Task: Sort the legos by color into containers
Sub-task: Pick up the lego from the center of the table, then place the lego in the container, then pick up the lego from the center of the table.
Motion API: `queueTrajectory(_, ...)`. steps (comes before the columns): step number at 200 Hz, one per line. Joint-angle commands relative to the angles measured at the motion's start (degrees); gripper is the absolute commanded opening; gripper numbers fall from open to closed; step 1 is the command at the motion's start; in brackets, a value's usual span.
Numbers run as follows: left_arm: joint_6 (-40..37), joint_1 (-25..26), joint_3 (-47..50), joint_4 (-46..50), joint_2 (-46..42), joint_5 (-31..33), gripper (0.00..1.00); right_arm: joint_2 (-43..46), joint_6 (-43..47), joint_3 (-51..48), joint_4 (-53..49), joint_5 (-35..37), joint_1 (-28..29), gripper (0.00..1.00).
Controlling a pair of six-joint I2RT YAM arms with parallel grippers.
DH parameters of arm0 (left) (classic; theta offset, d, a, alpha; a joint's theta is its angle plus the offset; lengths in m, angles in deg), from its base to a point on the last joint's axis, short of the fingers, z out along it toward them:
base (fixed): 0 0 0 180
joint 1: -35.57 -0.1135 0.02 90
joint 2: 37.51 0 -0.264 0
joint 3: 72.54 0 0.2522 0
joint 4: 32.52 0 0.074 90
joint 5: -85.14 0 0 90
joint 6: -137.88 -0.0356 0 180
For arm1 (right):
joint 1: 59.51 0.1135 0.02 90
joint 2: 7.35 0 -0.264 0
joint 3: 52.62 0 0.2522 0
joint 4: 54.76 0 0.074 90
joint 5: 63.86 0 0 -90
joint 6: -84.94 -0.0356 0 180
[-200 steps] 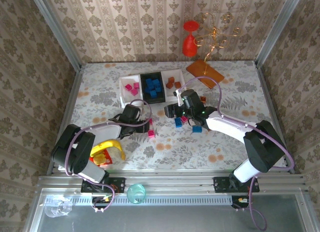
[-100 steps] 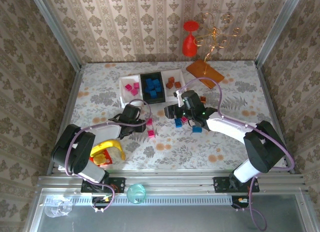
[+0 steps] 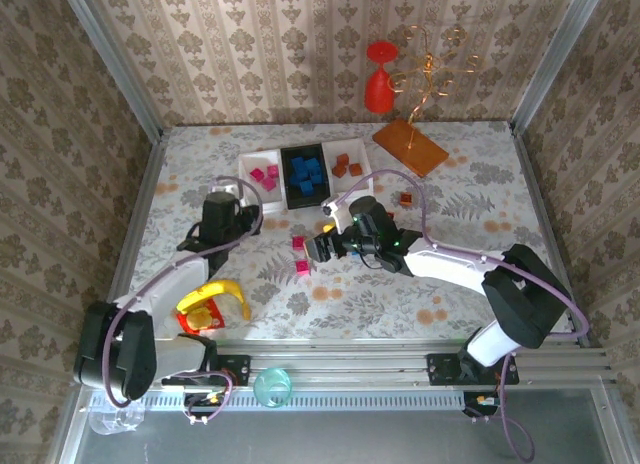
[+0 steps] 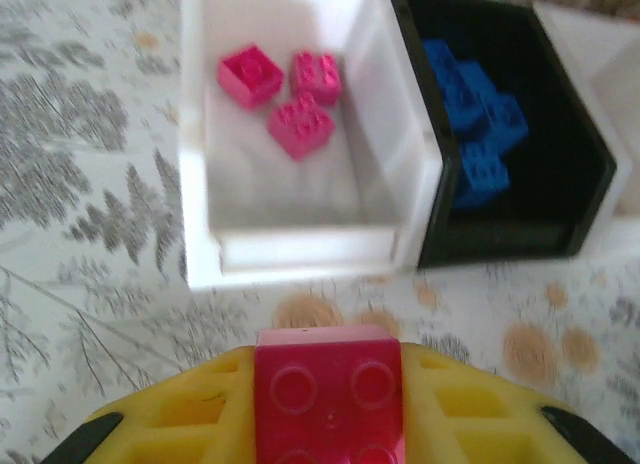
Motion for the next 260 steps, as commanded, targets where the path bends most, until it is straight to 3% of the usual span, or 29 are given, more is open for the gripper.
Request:
queueTrajectory(1, -1.7, -2.3, -6.3, -0.9, 3.7, 0.1, 0.29, -1.3, 0.6, 1.9, 3.2, -2.1, 0.6, 0.79)
queueTrajectory(92, -8.8, -4.2, -32.4, 4.7, 32.1, 2.0, 0.32, 0.8, -2.1, 2.0, -2.7, 6.2, 1.0, 0.82)
queueTrajectory(121, -10.7, -3.8, -36.9, 7.7, 35.1, 3.7, 0.43, 3.3, -2.1, 0.3, -4.3, 8.5, 1.0, 0.82)
queueTrajectory(157, -11.1, -2.6, -34.6, 8.0, 30.8, 4.4, 0.62, 5.6, -2.3, -2.4, -6.0, 11.0, 0.5, 0.83)
queueTrajectory(197, -7.0, 1.5, -20.6, 4.5, 18.0, -3.2, 0.69, 9.1, -0.7, -5.3, -9.5, 14.5, -0.4, 0.83)
queueTrajectory(235, -4.7, 11.5, -6.1, 3.8, 6.4, -5.1, 0.73, 15.3, 1.7, -8.8, -12.7, 13.9, -2.2, 0.85)
queueTrajectory(260, -3.9, 16.6, -2.5, 5.3, 4.8, -3.0, 0.78, 16.8, 1.6, -11.0, -11.8, 13.3, -2.9, 0.87)
